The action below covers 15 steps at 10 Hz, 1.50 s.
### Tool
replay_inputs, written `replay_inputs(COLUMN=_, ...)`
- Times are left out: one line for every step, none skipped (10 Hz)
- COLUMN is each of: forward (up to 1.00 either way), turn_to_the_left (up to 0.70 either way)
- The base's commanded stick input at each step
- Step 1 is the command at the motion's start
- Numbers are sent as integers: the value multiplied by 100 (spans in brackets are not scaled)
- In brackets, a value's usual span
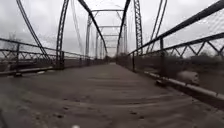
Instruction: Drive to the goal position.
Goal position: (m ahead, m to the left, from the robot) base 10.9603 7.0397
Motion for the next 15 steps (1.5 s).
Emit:
replay_inputs(forward=70, turn_to_the_left=0)
replay_inputs(forward=70, turn_to_the_left=0)
replay_inputs(forward=70, turn_to_the_left=0)
replay_inputs(forward=70, turn_to_the_left=0)
replay_inputs(forward=70, turn_to_the_left=0)
replay_inputs(forward=70, turn_to_the_left=0)
replay_inputs(forward=70, turn_to_the_left=0)
replay_inputs(forward=70, turn_to_the_left=0)
replay_inputs(forward=70, turn_to_the_left=0)
replay_inputs(forward=70, turn_to_the_left=0)
replay_inputs(forward=70, turn_to_the_left=0)
replay_inputs(forward=70, turn_to_the_left=0)
replay_inputs(forward=70, turn_to_the_left=0)
replay_inputs(forward=70, turn_to_the_left=0)
replay_inputs(forward=70, turn_to_the_left=0)
